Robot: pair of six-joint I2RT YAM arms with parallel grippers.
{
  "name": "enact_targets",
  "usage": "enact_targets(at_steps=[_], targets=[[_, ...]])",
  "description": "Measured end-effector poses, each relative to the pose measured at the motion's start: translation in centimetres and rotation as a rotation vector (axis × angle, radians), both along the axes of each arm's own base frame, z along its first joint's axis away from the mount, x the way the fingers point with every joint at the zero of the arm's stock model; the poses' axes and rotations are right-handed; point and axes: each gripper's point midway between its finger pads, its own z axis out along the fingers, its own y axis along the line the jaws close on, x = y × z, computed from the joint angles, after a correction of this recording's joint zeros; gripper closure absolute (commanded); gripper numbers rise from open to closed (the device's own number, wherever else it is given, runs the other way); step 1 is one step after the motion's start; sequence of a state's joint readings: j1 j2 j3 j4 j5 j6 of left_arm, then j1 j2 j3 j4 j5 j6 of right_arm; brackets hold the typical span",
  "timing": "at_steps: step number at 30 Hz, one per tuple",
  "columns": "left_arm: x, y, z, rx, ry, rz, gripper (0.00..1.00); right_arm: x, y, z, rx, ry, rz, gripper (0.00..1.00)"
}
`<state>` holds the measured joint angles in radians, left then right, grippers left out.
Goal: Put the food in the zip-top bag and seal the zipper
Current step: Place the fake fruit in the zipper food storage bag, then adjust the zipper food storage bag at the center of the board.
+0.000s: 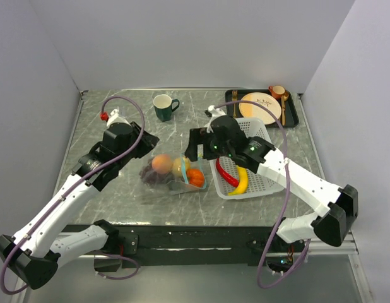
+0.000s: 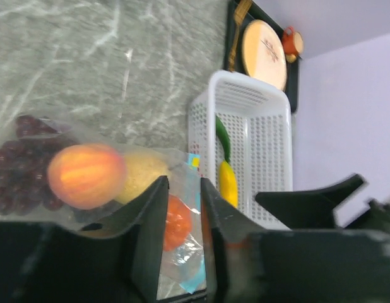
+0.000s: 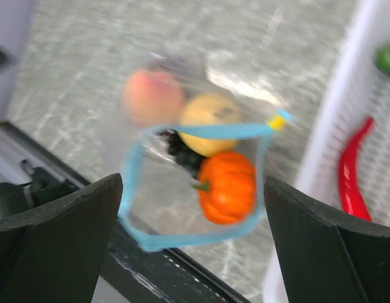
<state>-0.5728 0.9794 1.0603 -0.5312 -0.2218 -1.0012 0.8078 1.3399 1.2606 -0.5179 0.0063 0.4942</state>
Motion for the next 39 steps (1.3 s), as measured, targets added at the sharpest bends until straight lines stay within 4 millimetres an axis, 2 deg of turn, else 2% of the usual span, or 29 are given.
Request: enact_targets(at_steps=[1, 7, 10, 14, 18, 20, 23, 35, 37, 39], targets=[[0.0, -0.2, 0.1, 0.0, -0.005, -0.013, 0.55, -0.1, -0.6, -0.7, -0.011, 0.011, -0.018, 0.09], [-0.4, -2.0, 0.7, -0.011, -0.03, -0.129, 0.47, -2.3, -2.9, -6.3, -0.092, 0.141, -0.066, 0.24], [-0.4, -3.3, 0.0, 0.004, -0.008, -0.187, 0.45, -2.6, -3.9, -7.2, -0.11, 0.16, -0.114, 0.23], [-1.7, -6.0, -0.9, 0.033, 0.016, -0.272, 0.44, -2.5, -6.5, -6.1, -0.076, 0.134, -0.215, 0.22], [-3.7, -8.8, -0.7, 0.069, 0.034, -0.364, 0.44, -0.8, -10.4, -3.9, -0.009, 0.077, -0.364, 0.21], [-3.8, -9.4, -0.6, 0.093, 0.047, -0.372, 0.46, -0.1, -12.3, -3.2, 0.009, 0.055, -0.427, 0.2], [-3.9, -9.7, -0.9, 0.14, 0.069, -0.369, 0.47, 0.4, -13.8, -2.8, 0.016, 0.041, -0.478, 0.2], [-5.5, -9.4, -3.9, 0.355, 0.181, -0.359, 0.48, 0.3, -13.7, -3.6, 0.018, 0.067, -0.463, 0.18], [-5.6, -9.5, -4.5, 0.376, 0.194, -0.363, 0.49, 0.3, -13.6, -3.7, 0.019, 0.07, -0.459, 0.17], [-5.5, -9.7, -5.0, 0.395, 0.207, -0.361, 0.54, 0.2, -13.5, -3.7, 0.021, 0.075, -0.454, 0.17]])
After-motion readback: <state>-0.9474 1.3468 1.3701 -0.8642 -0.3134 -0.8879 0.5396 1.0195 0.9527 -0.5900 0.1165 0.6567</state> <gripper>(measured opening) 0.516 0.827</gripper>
